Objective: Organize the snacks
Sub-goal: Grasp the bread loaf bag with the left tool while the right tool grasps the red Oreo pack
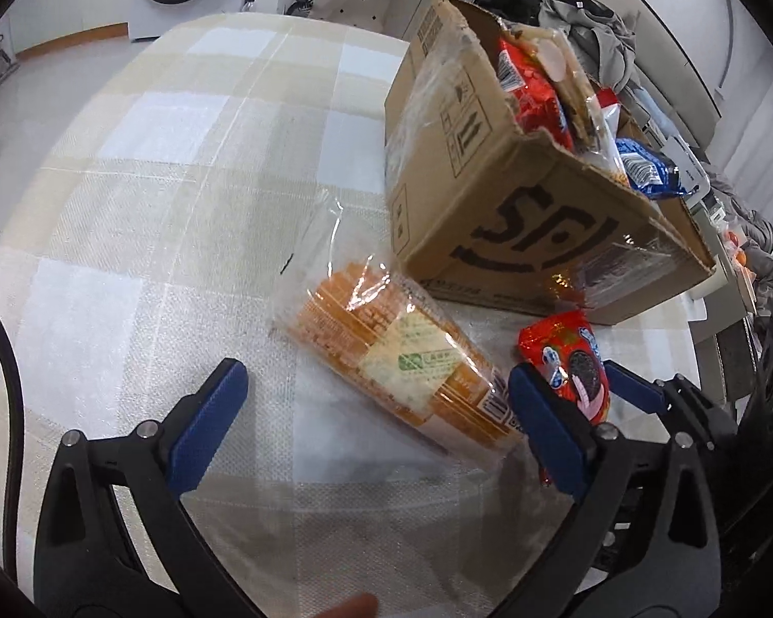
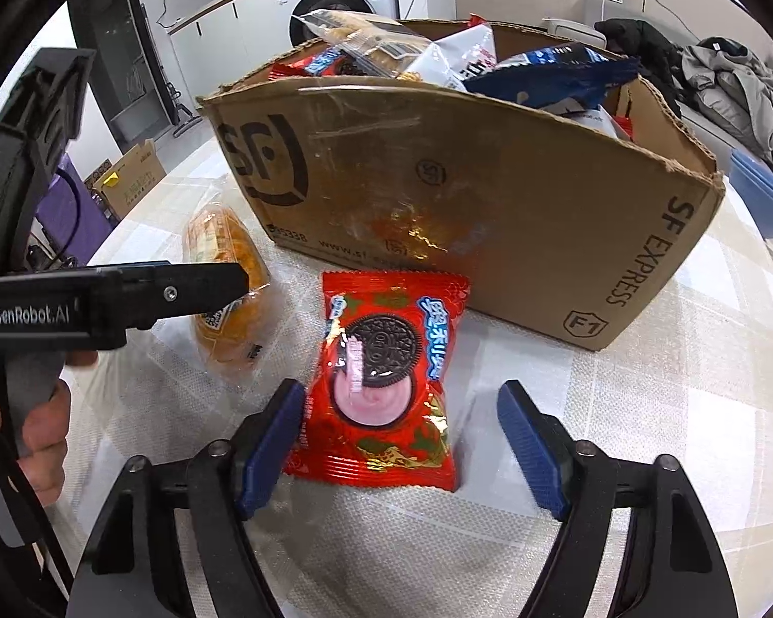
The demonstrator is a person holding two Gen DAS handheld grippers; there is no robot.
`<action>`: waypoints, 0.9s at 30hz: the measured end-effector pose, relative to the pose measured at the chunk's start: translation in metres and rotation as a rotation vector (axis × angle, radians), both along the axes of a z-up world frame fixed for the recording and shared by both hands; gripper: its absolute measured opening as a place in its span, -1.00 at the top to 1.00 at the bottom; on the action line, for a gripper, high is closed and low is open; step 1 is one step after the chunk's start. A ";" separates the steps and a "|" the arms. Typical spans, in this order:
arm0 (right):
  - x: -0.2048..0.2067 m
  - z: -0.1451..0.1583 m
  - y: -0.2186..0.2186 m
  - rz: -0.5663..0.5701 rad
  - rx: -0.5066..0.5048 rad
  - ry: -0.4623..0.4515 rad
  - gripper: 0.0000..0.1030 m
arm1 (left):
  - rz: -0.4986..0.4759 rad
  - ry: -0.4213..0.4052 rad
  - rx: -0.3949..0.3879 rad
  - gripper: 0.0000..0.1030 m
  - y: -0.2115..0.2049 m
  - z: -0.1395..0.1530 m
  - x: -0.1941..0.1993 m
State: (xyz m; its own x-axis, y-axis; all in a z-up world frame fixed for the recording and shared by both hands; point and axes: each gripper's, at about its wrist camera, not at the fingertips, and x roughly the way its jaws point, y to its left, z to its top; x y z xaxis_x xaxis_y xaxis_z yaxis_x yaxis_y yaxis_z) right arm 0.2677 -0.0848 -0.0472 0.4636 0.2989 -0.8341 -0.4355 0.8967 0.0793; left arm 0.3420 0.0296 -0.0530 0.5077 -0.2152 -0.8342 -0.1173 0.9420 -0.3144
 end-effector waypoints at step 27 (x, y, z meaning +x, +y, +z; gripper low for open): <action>-0.013 0.014 -0.013 -0.005 0.106 -0.037 0.11 | -0.095 -0.112 -0.048 0.20 -0.003 0.005 -0.042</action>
State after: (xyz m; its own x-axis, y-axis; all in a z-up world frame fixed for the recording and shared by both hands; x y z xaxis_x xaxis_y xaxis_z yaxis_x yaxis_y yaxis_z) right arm 0.2546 -0.0980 -0.0329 0.4952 0.3828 -0.7799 -0.4359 0.8860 0.1581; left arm 0.3002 0.0261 -0.0480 0.5723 -0.3049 -0.7613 0.0095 0.9307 -0.3656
